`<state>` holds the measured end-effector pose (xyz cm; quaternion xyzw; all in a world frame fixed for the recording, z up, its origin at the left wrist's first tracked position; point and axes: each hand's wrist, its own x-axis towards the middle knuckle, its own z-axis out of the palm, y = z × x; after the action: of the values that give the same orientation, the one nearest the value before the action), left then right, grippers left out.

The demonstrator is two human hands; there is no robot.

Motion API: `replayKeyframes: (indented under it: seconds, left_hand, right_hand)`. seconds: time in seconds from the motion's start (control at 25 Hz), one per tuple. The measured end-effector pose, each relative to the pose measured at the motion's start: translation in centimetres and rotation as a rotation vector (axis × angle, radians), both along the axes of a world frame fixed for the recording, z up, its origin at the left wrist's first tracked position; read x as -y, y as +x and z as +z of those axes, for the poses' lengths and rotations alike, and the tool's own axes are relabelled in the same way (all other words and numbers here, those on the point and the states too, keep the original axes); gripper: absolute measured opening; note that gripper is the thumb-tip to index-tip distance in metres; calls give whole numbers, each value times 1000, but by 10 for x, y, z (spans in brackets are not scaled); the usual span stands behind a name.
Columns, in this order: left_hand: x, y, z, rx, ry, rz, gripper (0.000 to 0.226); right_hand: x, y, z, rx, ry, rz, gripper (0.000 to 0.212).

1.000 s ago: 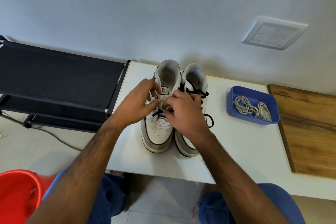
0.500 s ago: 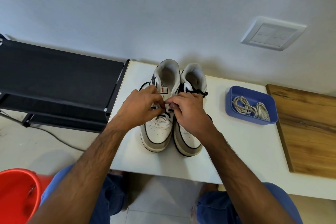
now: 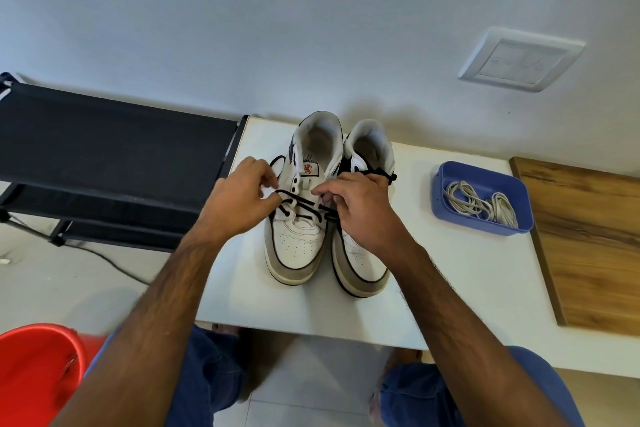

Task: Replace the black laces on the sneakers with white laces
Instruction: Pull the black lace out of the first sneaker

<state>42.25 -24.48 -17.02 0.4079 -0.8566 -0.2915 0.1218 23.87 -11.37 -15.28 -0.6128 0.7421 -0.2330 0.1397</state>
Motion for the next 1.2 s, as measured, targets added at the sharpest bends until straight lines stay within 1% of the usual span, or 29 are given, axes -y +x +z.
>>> replayKeyframes:
  seconds: [0.08, 0.16, 0.24, 0.36, 0.44, 0.52, 0.6, 0.64, 0.68, 0.72, 0.76, 0.8, 0.84, 0.88, 0.92, 0.96, 1.0, 1.04, 1.12, 1.16, 1.2]
  left_hand:
    - [-7, -6, 3, -109, -70, -168, 17]
    - [-12, -12, 4, -76, -183, -290, 18]
    - [-13, -16, 2, -30, -256, -321, 18]
    - [-10, -17, -1, -38, -279, -298, 21]
    - [-9, -19, -1, -42, -281, -329, 23]
    - [-7, -16, 3, -56, -306, -364, 18]
    - [-1, -8, 10, -95, -385, -296, 13]
    - [4, -3, 12, -97, -405, -215, 12]
    - [9, 2, 10, -72, -384, -105, 12]
    - [13, 6, 5, -14, -305, 28, 12]
    - [15, 9, 0, 46, -169, 155, 12]
    - [16, 12, -5, 65, -27, 238, 11]
    - [17, 13, -9, 29, 73, 276, 10]
    - [16, 12, -10, -42, 98, 271, 8]
    - [13, 9, -7, -133, 81, 236, 5]
    - [8, 5, -1, -219, 28, 162, 4]
    - [3, 0, 6, -261, -40, 51, 7]
    - [-2, -5, 11, -235, -119, -83, 9]
    - [-11, -14, 11, -68, -268, -311, 15]
    - [-13, -16, 7, -3, -298, -360, 17]
    - [-13, -18, 6, 23, -288, -361, 17]
  right_hand:
    - [-1, -1, -2, -1, -5, 16, 51]
    - [-3, -4, -3, -5, -18, 30, 53]
    - [-6, -7, -6, 2, -26, 38, 57]
    - [-15, -8, -12, 28, -23, 22, 64]
    - [-18, -9, -15, 41, -36, 23, 70]
    - [-18, -9, -16, 42, -39, 30, 72]
    - [-16, -10, -15, 51, -35, 34, 71]
    - [-16, -11, -15, 59, -37, 33, 70]
    - [-16, -10, -15, 66, -40, 31, 69]
    - [-16, -11, -15, 73, -45, 29, 68]
    - [-17, -11, -15, 78, -51, 28, 67]
    - [-17, -11, -16, 84, -54, 26, 66]
    - [-17, -11, -15, 89, -55, 24, 66]
    - [-17, -10, -15, 94, -52, 23, 66]
    - [-16, -10, -15, 96, -49, 22, 66]
    - [-16, -11, -15, 97, -49, 21, 66]
    - [-16, -11, -15, 96, -49, 20, 65]
    - [-16, -11, -15, 94, -48, 21, 65]
    - [-17, -11, -15, 87, -52, 28, 63]
    - [-16, -11, -15, 84, -56, 32, 62]
    - [-16, -11, -16, 82, -58, 33, 61]
